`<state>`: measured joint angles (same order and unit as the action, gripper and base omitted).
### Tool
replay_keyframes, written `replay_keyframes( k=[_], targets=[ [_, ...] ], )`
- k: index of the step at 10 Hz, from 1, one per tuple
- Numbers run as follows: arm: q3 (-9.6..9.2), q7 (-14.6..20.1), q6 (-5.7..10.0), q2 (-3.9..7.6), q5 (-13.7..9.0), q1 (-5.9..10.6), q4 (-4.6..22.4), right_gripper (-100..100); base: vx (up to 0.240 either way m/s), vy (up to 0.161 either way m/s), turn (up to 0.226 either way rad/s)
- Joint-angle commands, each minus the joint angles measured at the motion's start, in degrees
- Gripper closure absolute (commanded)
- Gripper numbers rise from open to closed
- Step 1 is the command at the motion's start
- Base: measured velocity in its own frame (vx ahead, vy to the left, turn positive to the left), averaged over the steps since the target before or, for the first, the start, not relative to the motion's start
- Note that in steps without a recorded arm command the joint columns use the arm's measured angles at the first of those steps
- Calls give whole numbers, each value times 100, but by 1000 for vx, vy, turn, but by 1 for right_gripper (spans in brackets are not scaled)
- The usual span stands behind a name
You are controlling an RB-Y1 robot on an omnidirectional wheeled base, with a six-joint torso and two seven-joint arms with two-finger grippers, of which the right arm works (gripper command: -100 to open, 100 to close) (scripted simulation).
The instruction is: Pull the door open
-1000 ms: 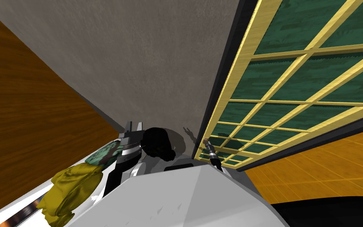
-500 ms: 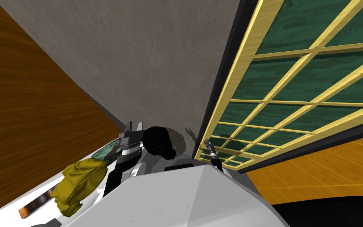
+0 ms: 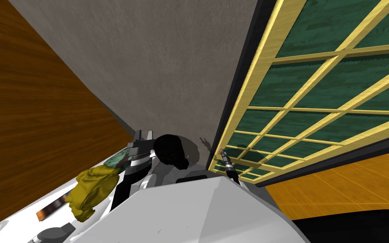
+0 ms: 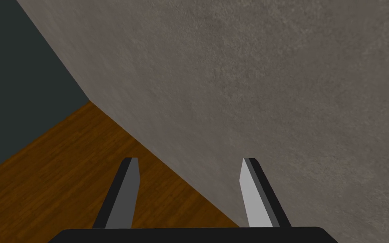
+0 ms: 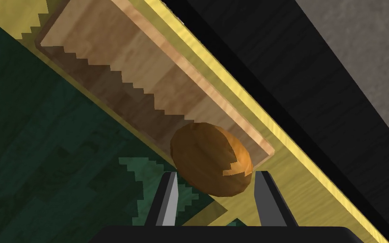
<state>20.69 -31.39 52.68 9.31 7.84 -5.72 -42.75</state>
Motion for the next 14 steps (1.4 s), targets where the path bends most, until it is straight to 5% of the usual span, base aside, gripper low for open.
replay_keyframes(
  k=[1,14],
  targets=[
    [-26,215,-12,-14,-42,-23,-10,100,-30,-13,40],
    [-283,2056,-39,51,-687,-236,-188,100,-30,-9,52]
  ],
)
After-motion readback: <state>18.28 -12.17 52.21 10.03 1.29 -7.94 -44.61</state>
